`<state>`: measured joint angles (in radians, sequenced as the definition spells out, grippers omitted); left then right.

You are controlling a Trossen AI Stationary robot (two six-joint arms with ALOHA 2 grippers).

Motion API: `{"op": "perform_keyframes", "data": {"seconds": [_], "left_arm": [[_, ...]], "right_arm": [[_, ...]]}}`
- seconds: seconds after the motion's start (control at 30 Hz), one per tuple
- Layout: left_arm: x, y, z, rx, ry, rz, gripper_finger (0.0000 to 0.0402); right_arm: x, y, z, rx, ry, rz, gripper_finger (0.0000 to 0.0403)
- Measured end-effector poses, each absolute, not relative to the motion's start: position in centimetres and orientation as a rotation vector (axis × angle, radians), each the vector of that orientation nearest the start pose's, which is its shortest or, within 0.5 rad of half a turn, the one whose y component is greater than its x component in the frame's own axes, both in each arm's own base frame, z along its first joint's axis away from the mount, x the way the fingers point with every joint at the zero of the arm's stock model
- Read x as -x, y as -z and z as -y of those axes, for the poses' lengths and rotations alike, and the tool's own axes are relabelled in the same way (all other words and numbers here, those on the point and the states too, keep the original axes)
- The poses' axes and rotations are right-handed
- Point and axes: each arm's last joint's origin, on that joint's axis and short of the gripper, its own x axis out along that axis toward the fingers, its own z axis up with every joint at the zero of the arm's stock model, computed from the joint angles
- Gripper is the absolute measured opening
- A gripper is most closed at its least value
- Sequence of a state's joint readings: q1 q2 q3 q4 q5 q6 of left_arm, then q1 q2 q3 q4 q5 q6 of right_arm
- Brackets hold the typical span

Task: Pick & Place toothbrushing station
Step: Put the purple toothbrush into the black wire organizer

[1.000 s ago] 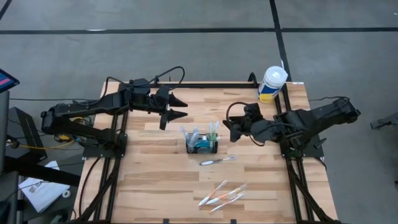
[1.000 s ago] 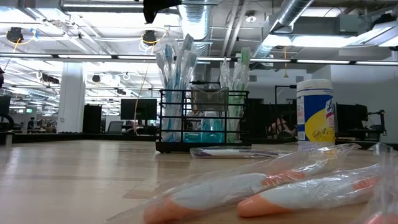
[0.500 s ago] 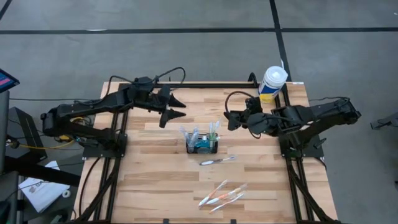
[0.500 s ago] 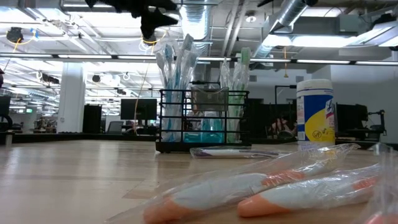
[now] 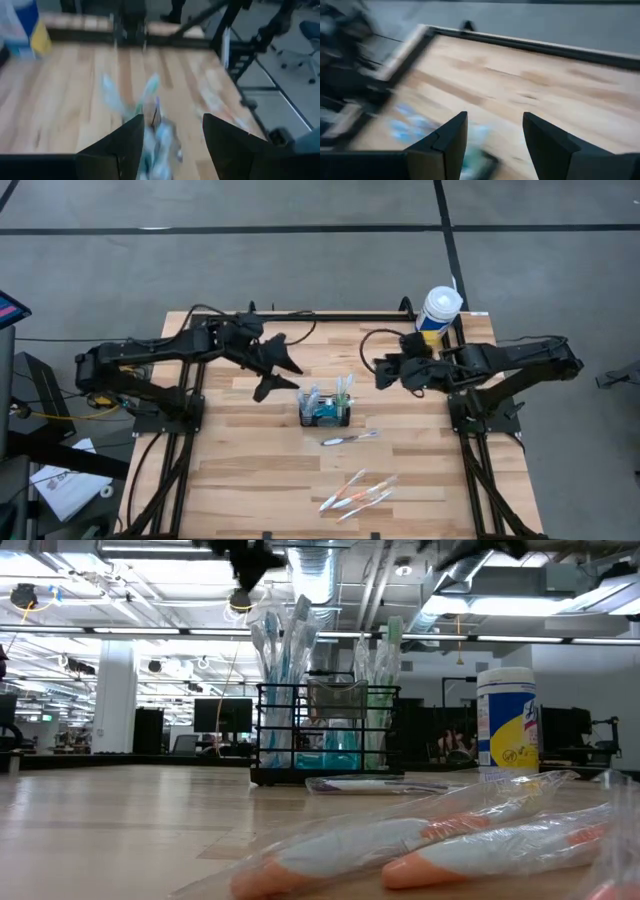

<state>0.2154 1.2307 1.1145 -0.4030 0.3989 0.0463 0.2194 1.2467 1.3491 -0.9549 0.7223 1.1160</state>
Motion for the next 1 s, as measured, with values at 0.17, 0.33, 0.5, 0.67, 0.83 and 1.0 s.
{"op": "perform_keyframes", "data": {"seconds": [0.17, 0.33, 0.5, 0.67, 0.83, 1.0], "left_arm": [[-28.9, -36.0, -4.6, 0.145, 0.176, -0.478, 0.0198], [-31.5, -37.9, -4.1, 0.039, 0.052, -0.445, 0.0198], [-31.9, -40.0, -4.7, 0.002, -0.07, -0.394, 0.0198], [-30.8, -41.5, -4.8, 0.037, -0.166, -0.382, 0.0198], [-29.8, -42.0, -4.7, 0.054, -0.205, -0.387, 0.0198], [-29.5, -41.9, -4.7, 0.078, -0.215, -0.41, 0.0198]], "right_arm": [[-18.7, -37.7, -3.2, -0.571, 0.858, -0.489, 0.0182], [-16.4, -36.5, -4.5, -0.567, 0.709, -0.747, 0.0182], [-16.1, -32.0, -6.4, -0.43, 0.651, -0.918, 0.0182], [-16.5, -24.8, -8.2, -0.464, 0.531, -1.014, 0.0182], [-17.4, -19.9, -8.9, -0.582, 0.366, -0.961, 0.0182], [-18.1, -18.4, -7.8, -0.672, 0.329, -0.929, 0.0182]]}}
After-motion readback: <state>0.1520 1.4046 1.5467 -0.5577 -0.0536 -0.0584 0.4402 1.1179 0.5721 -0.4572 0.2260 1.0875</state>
